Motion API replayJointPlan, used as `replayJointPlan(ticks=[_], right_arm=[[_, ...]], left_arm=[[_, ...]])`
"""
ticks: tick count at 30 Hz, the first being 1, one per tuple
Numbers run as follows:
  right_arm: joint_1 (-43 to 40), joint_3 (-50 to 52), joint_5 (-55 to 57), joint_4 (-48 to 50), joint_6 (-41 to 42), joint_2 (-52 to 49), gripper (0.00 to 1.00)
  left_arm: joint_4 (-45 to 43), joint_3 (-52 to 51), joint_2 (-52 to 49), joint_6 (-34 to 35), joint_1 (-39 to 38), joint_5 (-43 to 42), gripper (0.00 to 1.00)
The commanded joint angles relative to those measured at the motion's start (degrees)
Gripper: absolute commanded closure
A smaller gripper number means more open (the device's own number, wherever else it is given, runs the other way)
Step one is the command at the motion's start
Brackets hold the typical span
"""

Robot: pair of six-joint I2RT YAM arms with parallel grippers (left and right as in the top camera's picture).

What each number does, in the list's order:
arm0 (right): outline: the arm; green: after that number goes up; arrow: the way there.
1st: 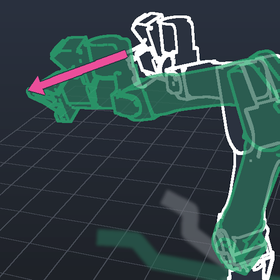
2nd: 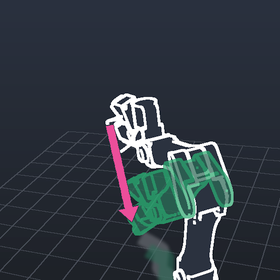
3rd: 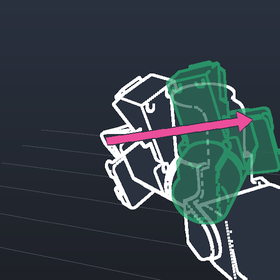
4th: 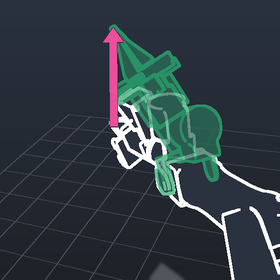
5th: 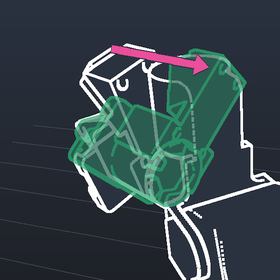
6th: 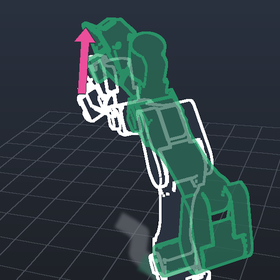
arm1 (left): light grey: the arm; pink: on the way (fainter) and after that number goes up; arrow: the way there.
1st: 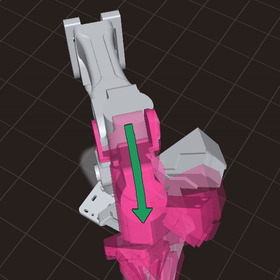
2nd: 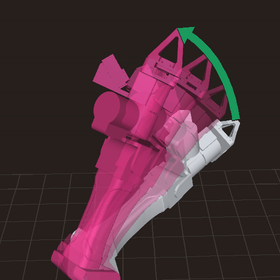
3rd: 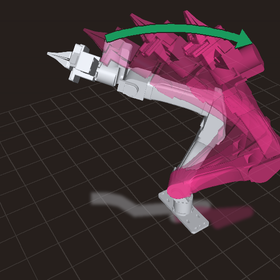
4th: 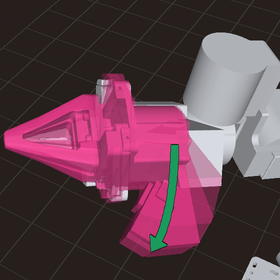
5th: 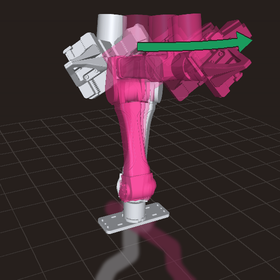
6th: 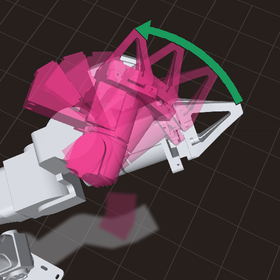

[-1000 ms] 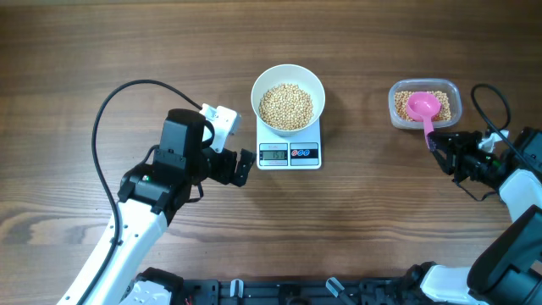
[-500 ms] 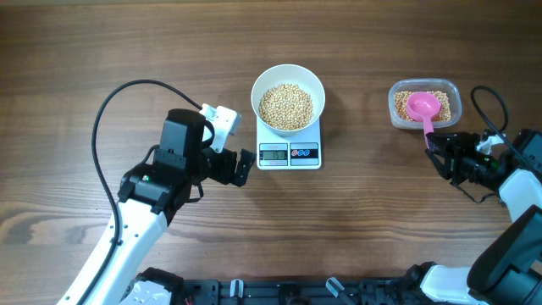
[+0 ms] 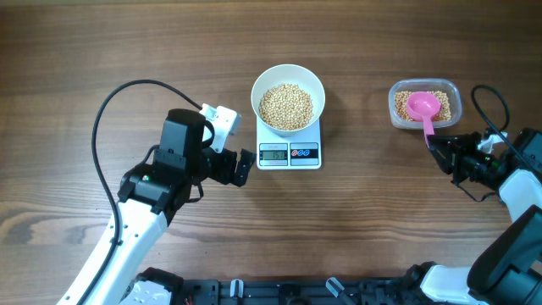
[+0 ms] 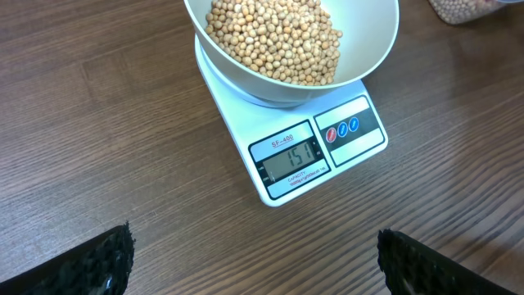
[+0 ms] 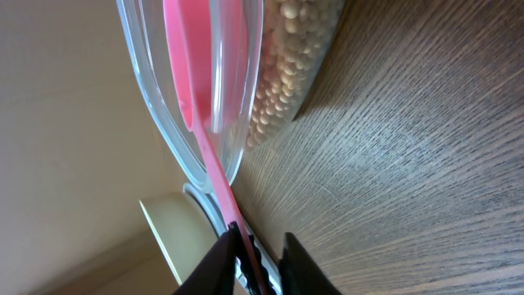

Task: Scoop item into bowl and weigh 150g on scale
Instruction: 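Close the right gripper on the pink scoop handle, then lift the pink scoop up out of the tub with the right gripper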

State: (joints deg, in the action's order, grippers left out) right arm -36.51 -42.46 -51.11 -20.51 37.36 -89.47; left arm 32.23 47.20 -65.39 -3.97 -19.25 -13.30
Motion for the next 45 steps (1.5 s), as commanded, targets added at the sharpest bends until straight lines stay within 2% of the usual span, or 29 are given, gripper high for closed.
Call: replayJointPlan(ticks=[1, 3, 4, 14, 21, 29, 37, 45], right_arm=[[0.35, 0.22, 0.09, 0.39, 0.13, -0.33, 0.87], [0.35, 0.22, 0.00, 0.37, 0.13, -0.33, 0.95], [0.35, 0.22, -0.37, 0.42, 0.15, -0.33, 0.96], [0.35, 0.09, -4.11, 3.56, 0.26, -0.31, 0.96], [0.35, -0.85, -9.46, 9.70, 0.39, -0.31, 0.96], [0.33, -1.49, -15.39, 15.23, 4.66, -0.09, 0.96], [0.33, -1.49, -16.04, 14.80, 4.74, 6.62, 0.95], [0.35, -1.49, -14.91, 10.34, 3.96, 12.63, 0.95]], left_arm=[[0.02, -0.17, -0.31, 0.33, -0.24, 0.35, 0.00], [0.02, -0.17, -0.31, 0.33, -0.24, 0.35, 0.00], [0.02, -0.17, -0.31, 0.33, -0.24, 0.35, 0.00], [0.00, -0.17, -0.31, 0.31, -0.24, 0.37, 0.00], [0.02, -0.17, -0.31, 0.33, -0.24, 0.37, 0.00], [0.02, -0.17, -0.31, 0.31, -0.24, 0.37, 0.00], [0.00, -0.17, -0.31, 0.07, -0.24, 0.37, 0.00], [0.00, -0.17, -0.31, -0.13, -0.24, 1.44, 0.00]])
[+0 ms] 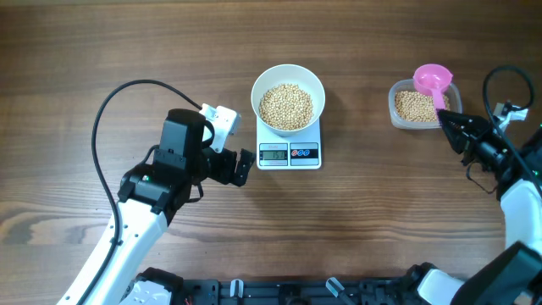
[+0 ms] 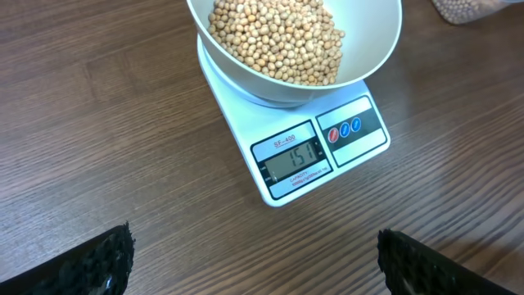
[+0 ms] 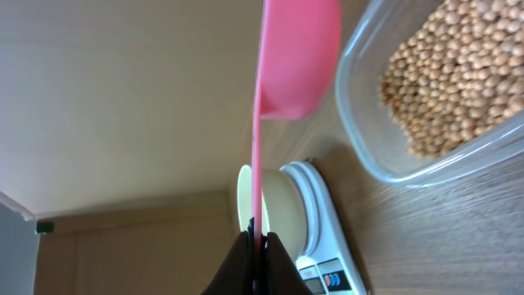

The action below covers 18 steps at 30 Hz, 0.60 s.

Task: Scoop item into bowl and weigh 150g on scale
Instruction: 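Lift the pink scoop up out of the tub with the right gripper, then carry the pink scoop left over the white bowl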

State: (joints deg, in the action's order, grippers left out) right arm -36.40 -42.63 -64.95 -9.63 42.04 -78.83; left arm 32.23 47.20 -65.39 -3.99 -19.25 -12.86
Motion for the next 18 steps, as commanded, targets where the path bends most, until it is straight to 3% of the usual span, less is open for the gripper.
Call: replayJointPlan(ticks=[1, 5, 11, 18], right_arm=[[0.26, -1.31, -1.07, -0.55, -1.40, 2.89, 0.95], [1.79, -1.55, 0.85, -0.61, -2.73, 6.64, 0.95], [10.75, -6.62, 10.25, -2.95, -4.92, 12.00, 0.95], [27.19, -24.39, 33.44, -25.35, -25.79, 9.53, 0.96]], left_arm=[[0.00, -0.17, -0.31, -0.11, -0.24, 1.01, 0.00], [-0.04, -0.17, -0.31, -0.24, -0.24, 1.05, 0.00], [-0.04, -0.17, -0.31, -0.26, -0.24, 4.70, 0.00], [0.00, -0.17, -0.31, -0.24, -0.24, 4.83, 0.00]])
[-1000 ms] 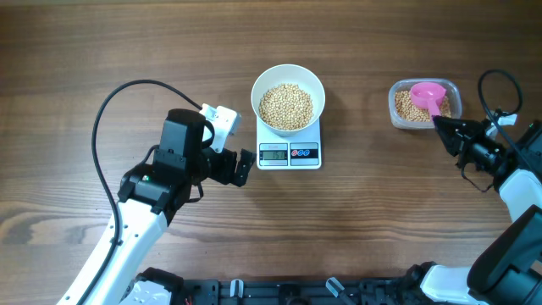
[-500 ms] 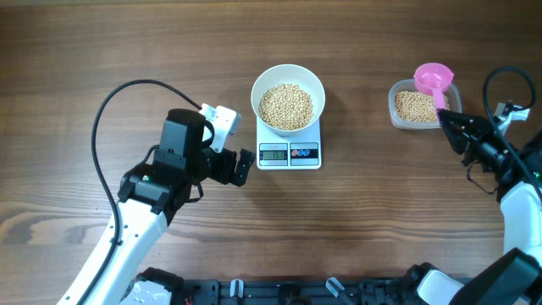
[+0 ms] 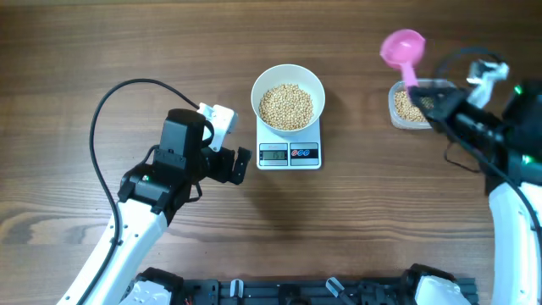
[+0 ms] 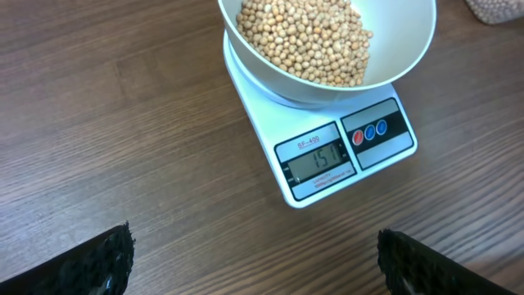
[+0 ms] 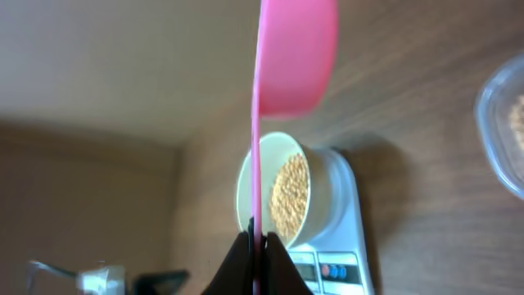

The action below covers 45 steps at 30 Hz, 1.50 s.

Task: Scoop item into bowl and weigh 150g on scale
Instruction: 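Carry the pink scoop left over the white bowl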

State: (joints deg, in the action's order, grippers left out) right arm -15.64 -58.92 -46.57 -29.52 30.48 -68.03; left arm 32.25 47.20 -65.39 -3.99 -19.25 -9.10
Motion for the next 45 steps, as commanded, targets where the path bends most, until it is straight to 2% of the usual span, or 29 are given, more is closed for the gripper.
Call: replayJointPlan(ticks=[1, 5, 8, 15, 22, 30, 34, 40, 45], right_arm=[[9.53, -11.06, 18.25, -8.26, -18.03, -2.19, 0.96], [16.50, -15.04, 20.09, -10.03, -25.51, -4.61, 0.95], [21.77, -15.17, 20.06, -11.04, -31.30, -7.21, 0.95], [26.51, -15.17, 20.55, -9.94, -35.23, -9.88, 0.96], [26.73, -15.17, 22.64, -11.04, -37.81, -10.99, 0.95], [30.08, -15.10, 23.67, -11.10, -45.20, -13.86, 0.95], [33.33, -15.10, 29.81, -11.17, -45.48, -15.89, 0.96], [35.58, -15.10, 30.62, -11.08, -45.57, -17.46, 0.96], [36.70, -15.08, 36.00, -12.09, -46.99, -19.28, 0.95]], left_arm=[[-0.02, -0.17, -0.31, -0.24, -0.24, 1.05, 0.00], [-0.04, -0.17, -0.31, -0.04, -0.24, 0.48, 0.00], [-0.04, -0.17, -0.31, -0.07, -0.24, -4.55, 0.00], [0.09, -0.17, -0.31, -0.07, -0.26, -14.36, 0.00], [2.56, -0.17, -0.31, -0.28, -0.24, -13.97, 0.00], [2.78, -0.17, -0.31, -0.26, -0.24, -13.97, 0.00], [3.17, -0.17, -0.31, -0.26, -0.24, -13.97, 0.00], [3.17, -0.17, -0.31, -0.26, -0.24, -13.99, 0.00], [3.17, -0.17, -0.31, -0.26, -0.24, -13.99, 0.00]])
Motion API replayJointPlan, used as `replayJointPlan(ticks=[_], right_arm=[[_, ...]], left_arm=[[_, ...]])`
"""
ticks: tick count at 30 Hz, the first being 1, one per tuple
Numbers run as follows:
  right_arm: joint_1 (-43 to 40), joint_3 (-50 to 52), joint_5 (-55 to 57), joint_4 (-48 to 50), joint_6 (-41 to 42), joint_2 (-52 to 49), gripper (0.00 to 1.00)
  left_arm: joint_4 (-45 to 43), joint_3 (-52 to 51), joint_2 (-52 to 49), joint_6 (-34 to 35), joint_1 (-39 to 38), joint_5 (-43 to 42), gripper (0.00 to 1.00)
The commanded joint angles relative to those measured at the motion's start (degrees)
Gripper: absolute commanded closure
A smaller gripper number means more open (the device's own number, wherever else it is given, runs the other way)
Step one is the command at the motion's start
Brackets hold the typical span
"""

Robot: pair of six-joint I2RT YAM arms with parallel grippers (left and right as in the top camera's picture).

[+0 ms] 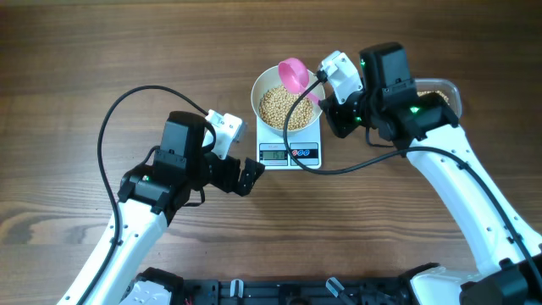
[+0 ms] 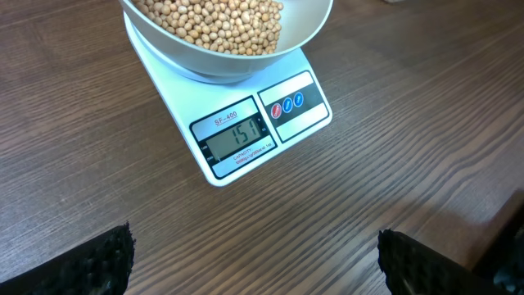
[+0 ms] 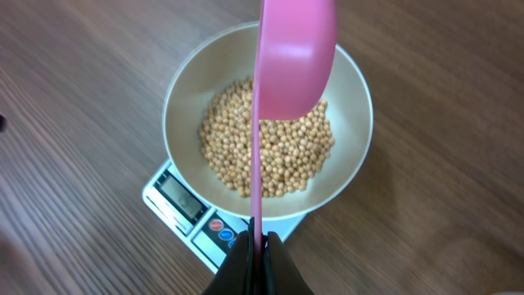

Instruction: Scoop item into bowl and weigh 150g on scale

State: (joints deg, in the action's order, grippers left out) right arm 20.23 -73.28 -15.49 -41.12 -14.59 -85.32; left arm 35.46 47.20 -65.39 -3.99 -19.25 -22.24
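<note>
A white bowl full of tan beans stands on the white scale. The scale's display reads 151. My right gripper is shut on the handle of the pink scoop. It holds the scoop's cup above the far right part of the bowl, and no beans show in it. In the right wrist view the scoop hangs over the bowl's rim, with the right gripper clamped on its thin handle. My left gripper is open and empty, low over the table in front of the scale's left corner.
A clear container with beans sits at the far right, mostly hidden behind my right arm. A black cable from the right arm hangs beside the scale's right edge. The left arm's cable loops over the table's left half.
My right gripper has carried the pink scoop left, from above the table near the container to above the bowl. My left gripper has shifted slightly right. The display still reads 151.
The scoop first lay in the clear container with my right gripper at its handle. Then the gripper held it raised at the container's far edge, then higher and left of the container, and now over the bowl. The scale read 151 throughout.
</note>
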Motion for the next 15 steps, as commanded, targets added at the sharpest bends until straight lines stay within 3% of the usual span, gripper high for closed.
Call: replayJointPlan(ticks=[1, 15], right_arm=[[1.01, -0.72, 5.70, -0.50, -1.92, -2.47, 0.96], [1.33, -0.70, 8.72, 0.52, -1.92, -8.68, 0.95]], left_arm=[[-0.04, -0.17, -0.31, -0.26, -0.24, -0.85, 0.00], [-0.04, -0.17, -0.31, -0.26, -0.24, -0.85, 0.00]])
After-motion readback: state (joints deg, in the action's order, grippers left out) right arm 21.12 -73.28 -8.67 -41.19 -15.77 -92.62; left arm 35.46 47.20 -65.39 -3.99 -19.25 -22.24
